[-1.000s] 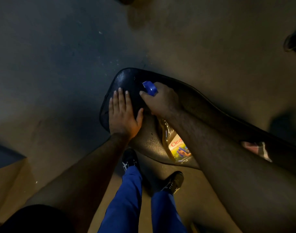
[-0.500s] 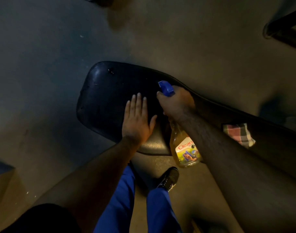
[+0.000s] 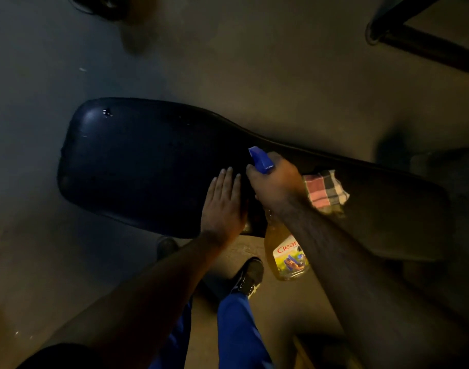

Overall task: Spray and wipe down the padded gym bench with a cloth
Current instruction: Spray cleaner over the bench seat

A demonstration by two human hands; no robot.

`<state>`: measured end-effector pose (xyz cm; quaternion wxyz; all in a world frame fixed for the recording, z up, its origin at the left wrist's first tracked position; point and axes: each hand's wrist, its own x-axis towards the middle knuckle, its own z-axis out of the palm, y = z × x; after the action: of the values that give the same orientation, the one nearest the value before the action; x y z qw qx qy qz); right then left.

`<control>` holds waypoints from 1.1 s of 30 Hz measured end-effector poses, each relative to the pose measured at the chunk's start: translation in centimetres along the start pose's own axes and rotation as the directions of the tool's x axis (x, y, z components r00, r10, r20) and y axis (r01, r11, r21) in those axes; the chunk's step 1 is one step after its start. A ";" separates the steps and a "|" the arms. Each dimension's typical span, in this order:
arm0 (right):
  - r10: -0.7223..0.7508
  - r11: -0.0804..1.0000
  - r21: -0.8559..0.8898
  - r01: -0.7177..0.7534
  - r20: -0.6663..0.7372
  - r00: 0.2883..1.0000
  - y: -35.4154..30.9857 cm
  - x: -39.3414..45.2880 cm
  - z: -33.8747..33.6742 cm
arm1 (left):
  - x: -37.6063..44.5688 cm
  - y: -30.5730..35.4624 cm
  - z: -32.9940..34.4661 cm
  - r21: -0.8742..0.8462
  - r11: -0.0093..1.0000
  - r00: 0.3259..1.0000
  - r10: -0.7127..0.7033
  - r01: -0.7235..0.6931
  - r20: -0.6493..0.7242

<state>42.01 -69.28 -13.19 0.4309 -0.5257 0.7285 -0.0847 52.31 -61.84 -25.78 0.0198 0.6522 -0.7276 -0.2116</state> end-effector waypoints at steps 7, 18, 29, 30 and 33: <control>0.073 0.991 0.112 -0.078 0.053 0.996 5.2 0.3 -2.2 | 0.3 2.0 2.3 0.090 0.995 0.995 -0.040 0.049 -0.094; 0.074 0.984 0.161 -0.069 -0.024 0.997 10.6 -2.2 -6.5 | 0.4 2.5 2.3 0.095 0.992 0.991 -0.074 0.085 -0.110; 0.148 0.979 0.148 -0.139 -0.049 0.988 11.4 -7.4 -3.0 | -0.2 2.7 0.8 0.036 0.998 0.993 -0.056 0.060 -0.102; 0.166 0.979 0.128 -0.159 -0.049 0.985 11.7 -8.2 -2.2 | -0.7 2.6 0.5 0.019 0.999 0.993 -0.047 0.049 -0.113; 0.223 0.972 0.081 -0.220 -0.035 0.974 12.3 -10.4 1.0 | -2.4 0.8 0.4 0.006 0.994 0.982 -0.103 0.105 -0.159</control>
<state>34.94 -54.88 -15.28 0.4412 -0.4222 0.7883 -0.0753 51.76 -59.37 -25.23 0.0617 0.7043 -0.6901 -0.1548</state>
